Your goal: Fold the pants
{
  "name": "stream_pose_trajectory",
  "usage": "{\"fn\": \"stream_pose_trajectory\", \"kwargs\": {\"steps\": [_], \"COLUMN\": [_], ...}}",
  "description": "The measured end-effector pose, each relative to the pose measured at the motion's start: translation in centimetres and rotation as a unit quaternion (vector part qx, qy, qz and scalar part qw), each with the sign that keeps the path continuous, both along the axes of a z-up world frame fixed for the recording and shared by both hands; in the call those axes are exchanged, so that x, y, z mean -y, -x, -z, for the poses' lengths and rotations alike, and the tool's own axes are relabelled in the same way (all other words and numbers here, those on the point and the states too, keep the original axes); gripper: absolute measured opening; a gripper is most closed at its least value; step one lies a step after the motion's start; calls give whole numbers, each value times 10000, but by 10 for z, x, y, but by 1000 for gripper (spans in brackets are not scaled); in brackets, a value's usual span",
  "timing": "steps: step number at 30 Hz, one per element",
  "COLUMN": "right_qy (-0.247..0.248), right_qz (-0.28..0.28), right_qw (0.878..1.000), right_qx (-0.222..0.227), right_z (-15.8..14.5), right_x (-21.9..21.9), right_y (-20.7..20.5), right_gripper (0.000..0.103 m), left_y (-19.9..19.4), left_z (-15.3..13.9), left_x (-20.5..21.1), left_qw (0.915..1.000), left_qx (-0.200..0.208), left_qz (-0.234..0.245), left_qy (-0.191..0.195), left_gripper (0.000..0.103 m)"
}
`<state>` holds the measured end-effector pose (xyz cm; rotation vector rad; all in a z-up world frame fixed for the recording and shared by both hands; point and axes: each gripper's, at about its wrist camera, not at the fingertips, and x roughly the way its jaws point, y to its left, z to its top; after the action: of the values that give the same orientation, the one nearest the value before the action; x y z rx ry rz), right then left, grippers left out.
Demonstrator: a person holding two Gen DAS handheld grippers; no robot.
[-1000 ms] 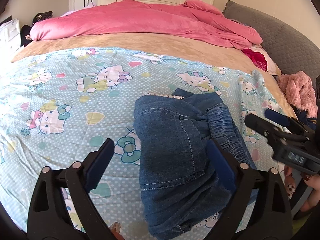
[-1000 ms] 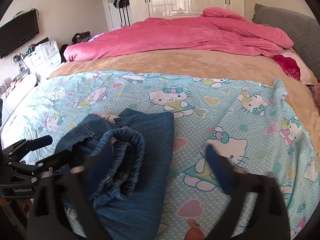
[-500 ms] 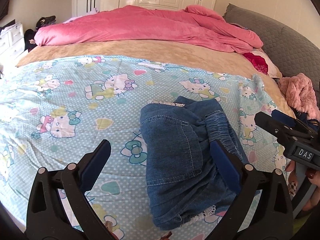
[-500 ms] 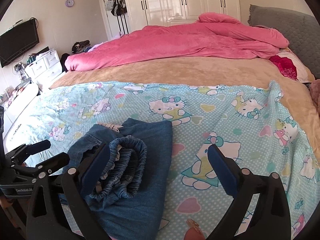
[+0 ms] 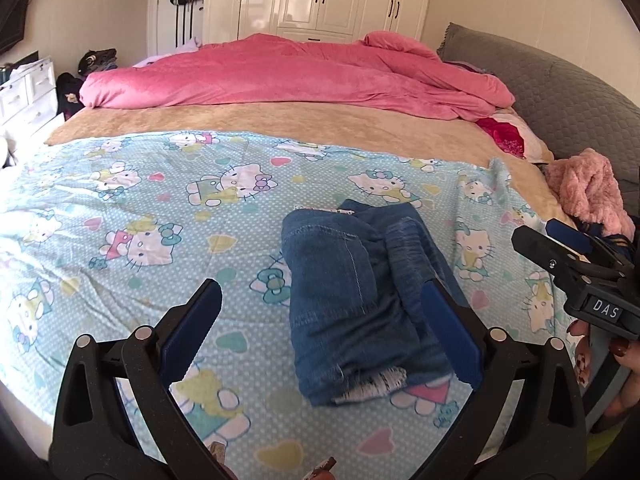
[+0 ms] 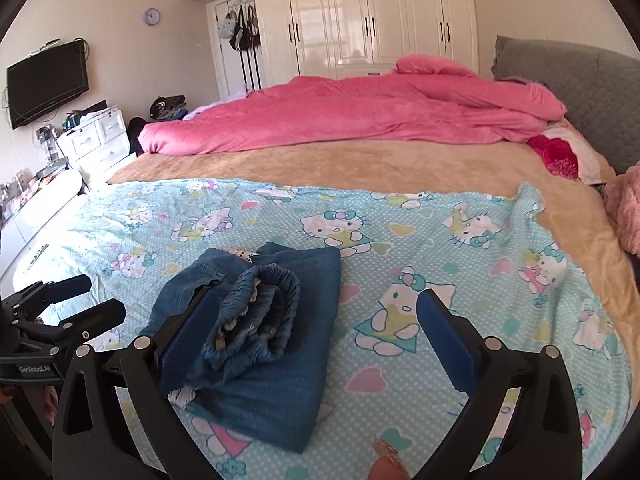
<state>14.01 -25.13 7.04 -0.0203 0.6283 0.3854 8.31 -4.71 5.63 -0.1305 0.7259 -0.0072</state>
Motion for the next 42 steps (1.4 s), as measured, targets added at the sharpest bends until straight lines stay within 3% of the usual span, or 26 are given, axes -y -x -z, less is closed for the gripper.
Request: {"fn": "stream_pose_trajectory", "kwargs": {"steps": [17,24,33,42], "right_qy": [274,286,419,365], "right_qz": [80,208,180,226], "right_qw": [9994,9994,9972,9976], "right_qx": [179,-30,-587,-543], "right_z": [7,25,65,59], "right_x": [14,23,15,19], "right_y": [66,79,84,82], "right_gripper": [99,99,99,99], "left_y": [58,74,79,79], "left_z": [18,32,50,49], "left_x": [12,12,5,3], "left_qw": [9999,9996,9990,9989], "left_qx": [-97,-207,-423,-456], "left_qz": [63,178,120,69], "left_qy": [28,-96,103,107], "left_gripper": [94,94,94,94]}}
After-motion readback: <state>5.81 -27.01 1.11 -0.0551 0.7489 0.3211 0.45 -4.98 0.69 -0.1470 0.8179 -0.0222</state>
